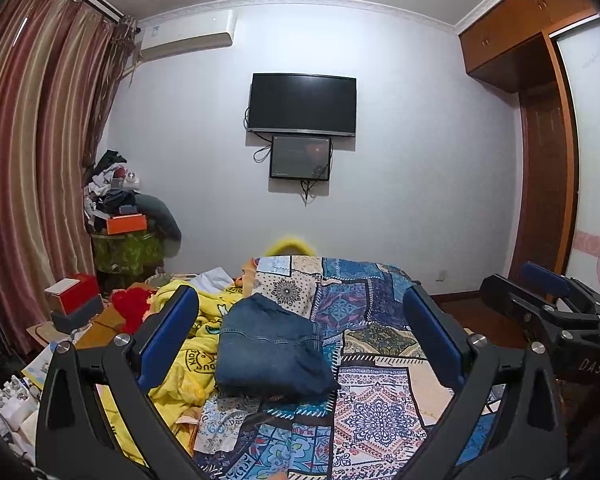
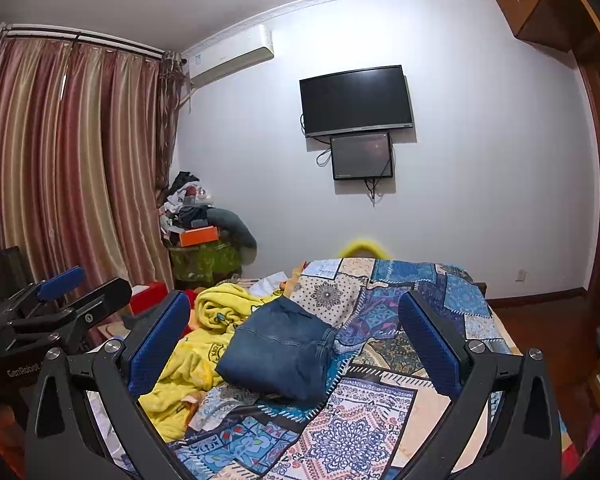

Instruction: Fold large clothes

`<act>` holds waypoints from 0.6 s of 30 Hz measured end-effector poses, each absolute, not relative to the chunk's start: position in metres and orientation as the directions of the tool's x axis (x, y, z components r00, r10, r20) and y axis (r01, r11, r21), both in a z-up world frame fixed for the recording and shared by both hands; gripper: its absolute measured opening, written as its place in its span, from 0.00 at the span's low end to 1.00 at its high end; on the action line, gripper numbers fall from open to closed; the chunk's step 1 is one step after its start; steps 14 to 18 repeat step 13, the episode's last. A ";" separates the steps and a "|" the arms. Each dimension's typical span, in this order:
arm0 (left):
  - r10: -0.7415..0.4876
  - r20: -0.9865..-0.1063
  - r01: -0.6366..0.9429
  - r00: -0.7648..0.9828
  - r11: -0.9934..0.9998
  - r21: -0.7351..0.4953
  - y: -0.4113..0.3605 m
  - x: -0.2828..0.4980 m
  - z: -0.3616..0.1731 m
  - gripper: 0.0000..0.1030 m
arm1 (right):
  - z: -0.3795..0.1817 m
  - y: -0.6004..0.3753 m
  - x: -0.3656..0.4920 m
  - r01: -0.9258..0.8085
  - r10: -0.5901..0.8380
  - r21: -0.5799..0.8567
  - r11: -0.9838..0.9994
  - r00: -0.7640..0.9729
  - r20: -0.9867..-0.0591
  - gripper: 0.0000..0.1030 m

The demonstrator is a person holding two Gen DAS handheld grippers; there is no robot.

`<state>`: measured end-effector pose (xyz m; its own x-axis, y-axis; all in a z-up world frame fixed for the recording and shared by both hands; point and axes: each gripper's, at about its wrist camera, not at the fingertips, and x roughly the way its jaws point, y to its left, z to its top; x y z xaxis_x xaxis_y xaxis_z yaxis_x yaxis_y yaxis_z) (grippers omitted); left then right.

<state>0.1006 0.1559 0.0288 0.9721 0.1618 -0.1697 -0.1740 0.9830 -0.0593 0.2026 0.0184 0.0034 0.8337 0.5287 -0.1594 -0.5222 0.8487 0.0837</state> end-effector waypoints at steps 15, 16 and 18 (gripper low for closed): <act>0.144 -0.177 -0.155 0.974 0.987 -0.050 0.154 0.103 0.026 1.00 | -0.001 0.018 0.207 -0.515 0.523 0.095 0.852 0.835 -0.171 1.00; 0.144 -0.177 -0.155 0.974 0.987 -0.050 0.154 0.103 0.026 1.00 | -0.001 0.018 0.207 -0.515 0.523 0.095 0.852 0.835 -0.171 1.00; 0.144 -0.177 -0.155 0.974 0.987 -0.050 0.154 0.103 0.026 1.00 | -0.001 0.018 0.207 -0.515 0.523 0.095 0.852 0.835 -0.171 1.00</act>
